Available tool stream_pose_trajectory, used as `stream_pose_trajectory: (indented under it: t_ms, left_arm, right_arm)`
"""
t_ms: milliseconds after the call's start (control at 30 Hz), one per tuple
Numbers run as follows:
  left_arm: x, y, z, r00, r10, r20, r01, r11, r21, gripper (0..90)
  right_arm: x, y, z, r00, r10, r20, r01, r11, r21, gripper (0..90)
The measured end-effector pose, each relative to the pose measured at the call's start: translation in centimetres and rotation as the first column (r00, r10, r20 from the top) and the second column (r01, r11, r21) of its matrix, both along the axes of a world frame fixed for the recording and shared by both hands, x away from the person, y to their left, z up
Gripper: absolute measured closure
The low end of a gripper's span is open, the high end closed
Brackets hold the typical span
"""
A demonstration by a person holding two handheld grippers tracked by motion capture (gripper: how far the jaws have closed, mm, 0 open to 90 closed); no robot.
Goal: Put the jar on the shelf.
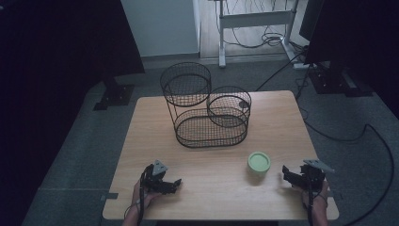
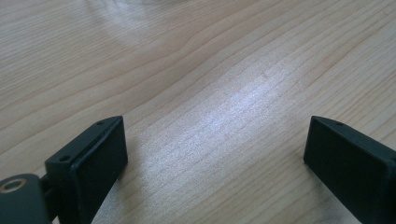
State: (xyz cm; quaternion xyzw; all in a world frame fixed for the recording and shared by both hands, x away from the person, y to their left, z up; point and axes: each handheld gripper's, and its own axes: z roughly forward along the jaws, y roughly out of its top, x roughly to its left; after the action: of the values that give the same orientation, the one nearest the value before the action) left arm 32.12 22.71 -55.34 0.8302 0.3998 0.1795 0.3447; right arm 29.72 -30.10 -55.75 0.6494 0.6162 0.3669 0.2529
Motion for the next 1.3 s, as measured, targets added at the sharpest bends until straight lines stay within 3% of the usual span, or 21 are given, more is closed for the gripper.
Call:
stream_pose_trajectory:
  t_ms: [400,700,1000,1300]
  left_arm:
    - [0.0,-0.2,0.0,1.0,-0.004,0.004,0.004,1.0,0.002,5.7]
    - [0.0,-0.1,0.0,1.0,-0.003,0.0,0.003,1.0,0.0,5.6]
    - [0.0,-0.1,0.0,1.0,-0.003,0.0,0.003,1.0,0.0,5.6]
    - [0.1,-0.1,0.0,1.0,-0.003,-0.002,0.003,1.0,0.0,5.6]
  right_arm:
    - [-0.1,-0.3,0.0,0.9998,0.005,0.019,-0.006,0.9994,0.035,4.3]
    - [-0.2,-0.2,0.1,0.9996,0.012,0.025,-0.013,0.9997,0.021,3.8]
    - [-0.9,0.0,1.3,0.9966,0.034,0.075,-0.038,0.9981,0.049,4.1]
    - [-1.4,0.9,2.3,0.9923,0.071,0.101,-0.075,0.9967,0.033,4.0]
